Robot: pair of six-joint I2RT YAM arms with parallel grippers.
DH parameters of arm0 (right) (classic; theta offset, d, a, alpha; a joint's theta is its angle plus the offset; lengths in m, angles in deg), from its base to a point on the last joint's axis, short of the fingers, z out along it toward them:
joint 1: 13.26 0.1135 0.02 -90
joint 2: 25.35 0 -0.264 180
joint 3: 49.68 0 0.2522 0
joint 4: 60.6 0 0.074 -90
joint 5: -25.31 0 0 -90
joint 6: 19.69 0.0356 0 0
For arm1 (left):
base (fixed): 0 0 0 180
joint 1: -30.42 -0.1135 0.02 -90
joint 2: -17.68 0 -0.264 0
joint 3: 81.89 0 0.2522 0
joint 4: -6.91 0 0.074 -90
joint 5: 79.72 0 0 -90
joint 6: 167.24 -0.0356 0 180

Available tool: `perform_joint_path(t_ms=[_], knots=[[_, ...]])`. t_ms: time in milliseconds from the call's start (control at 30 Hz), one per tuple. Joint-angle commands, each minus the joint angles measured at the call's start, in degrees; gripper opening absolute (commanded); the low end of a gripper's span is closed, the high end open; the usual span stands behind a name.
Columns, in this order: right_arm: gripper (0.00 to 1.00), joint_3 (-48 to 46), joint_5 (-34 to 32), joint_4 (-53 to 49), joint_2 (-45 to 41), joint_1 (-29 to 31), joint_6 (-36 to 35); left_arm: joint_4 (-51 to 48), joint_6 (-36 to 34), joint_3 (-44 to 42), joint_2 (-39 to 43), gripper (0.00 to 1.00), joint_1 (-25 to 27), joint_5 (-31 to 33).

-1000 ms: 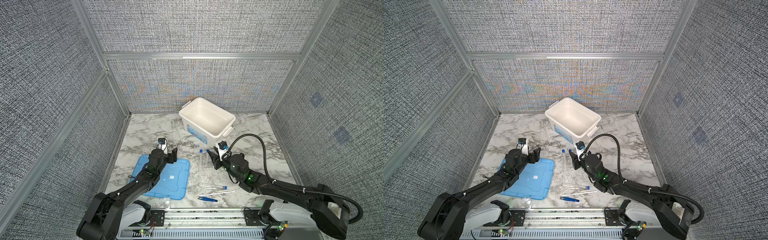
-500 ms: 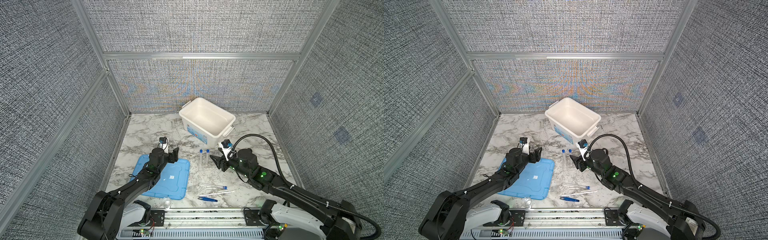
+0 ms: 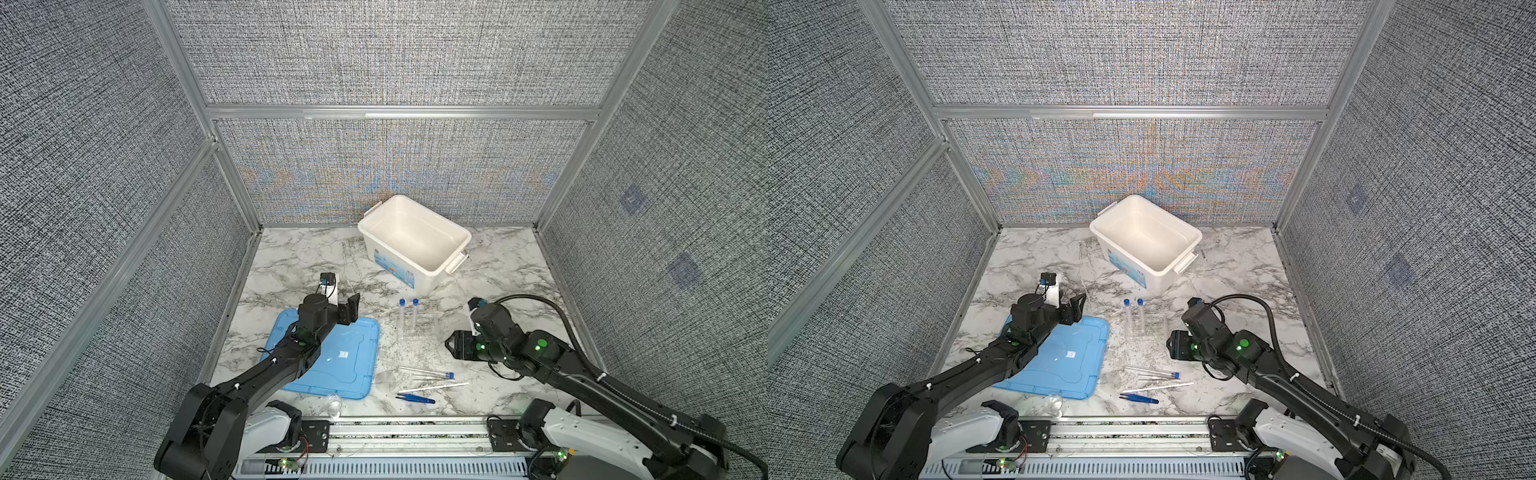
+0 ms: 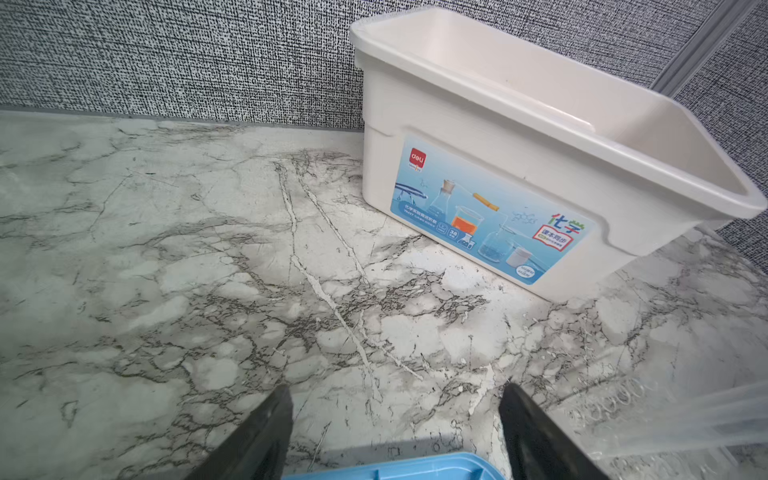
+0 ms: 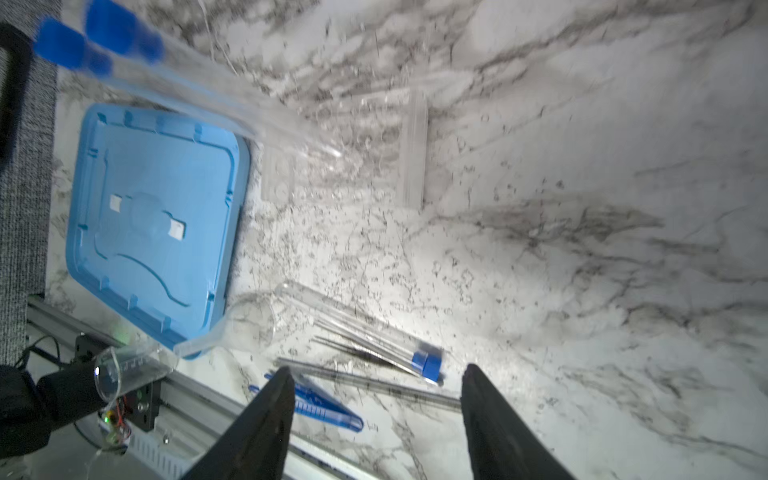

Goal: Organize the chemistry lab equipment
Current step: 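Draw the right gripper back toward the tubes lying near the robot, then move the left gripper toward the tubes while the right gripper hovers above them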

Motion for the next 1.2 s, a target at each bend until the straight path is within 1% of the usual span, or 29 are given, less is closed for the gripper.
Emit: perform_joint_path(t_ms=[0, 33, 67, 100, 133, 200, 300, 367, 400, 500, 600, 667, 767, 833, 900, 1033, 1167], knots=[[0.63, -0.33, 5.57, -6.21, 1.80, -0.52, -5.02, 0.23, 0.24, -0.08, 0.46, 0.79, 0.04, -1.09], [0.63, -0.44, 5.63, -6.99, 2.38, -0.91, -7.11, 0.20, 0.25, -0.17, 0.58, 0.79, 0.04, -0.96], [0.63, -0.59, 5.34, -7.83, 3.02, -1.63, -7.72, 0.12, 0.32, -0.15, 0.83, 0.79, 0.03, -0.94], [0.62, -0.71, 6.12, -8.48, 3.75, -2.89, -6.89, -0.10, 0.20, -0.17, 1.03, 0.79, 0.05, -0.76], [0.60, -1.20, 8.12, -8.34, 4.22, -4.22, -5.82, -0.28, 0.18, -0.17, 1.24, 0.79, 0.04, -0.68], [0.57, -2.90, 16.35, -5.35, 5.46, -6.48, -2.97, -0.81, 0.17, -0.26, 1.92, 0.79, 0.04, -0.50], [0.53, -6.97, 21.49, 1.60, 6.47, -6.90, 2.73, -2.85, 0.90, 0.18, 3.79, 0.79, 0.03, -1.38], [0.44, -9.13, 23.53, 5.23, 7.13, -7.63, 4.64, -11.49, 4.46, 1.86, 7.04, 0.79, 0.08, -3.42], [0.43, -9.56, 24.65, 6.23, 7.49, -8.22, 4.67, -15.92, 7.54, 2.17, 9.26, 0.79, 0.04, -4.52], [0.43, -10.02, 24.53, 6.86, 7.73, -8.81, 3.57, -24.02, 13.59, 2.02, 14.69, 0.78, 0.42, -11.04], [0.43, -10.69, 25.19, 7.93, 8.65, -10.37, 2.51, -31.72, 14.81, 3.67, 16.86, 0.77, 2.13, -13.70], [0.43, -10.44, 25.86, 7.61, 10.14, -11.35, 0.97, -35.45, 14.75, 5.31, 15.92, 0.77, 3.83, -14.39], [0.42, -9.72, 25.21, 6.40, 12.22, -11.77, -0.81, -39.30, 15.64, 8.11, 11.94, 0.76, 8.22, -15.34], [0.41, -9.42, 24.80, 6.06, 12.59, -11.91, -1.85, -41.27, 16.98, 10.07, 9.42, 0.72, 10.95, -16.43], [0.40, -9.58, 25.08, 7.01, 12.95, -12.15, -1.79, -42.28, 18.69, 10.94, 8.31, 0.71, 13.23, -17.16], [0.39, -11.11, 26.23, 9.98, 13.34, -12.29, -0.71, -43.64, 20.72, 10.74, 8.60, 0.71, 15.13, -18.78], [0.39, -12.07, 27.01, 11.22, 13.59, -12.48, -0.75, -44.80, 20.24, 9.88, 7.45, 0.71, 16.12, -18.54]])
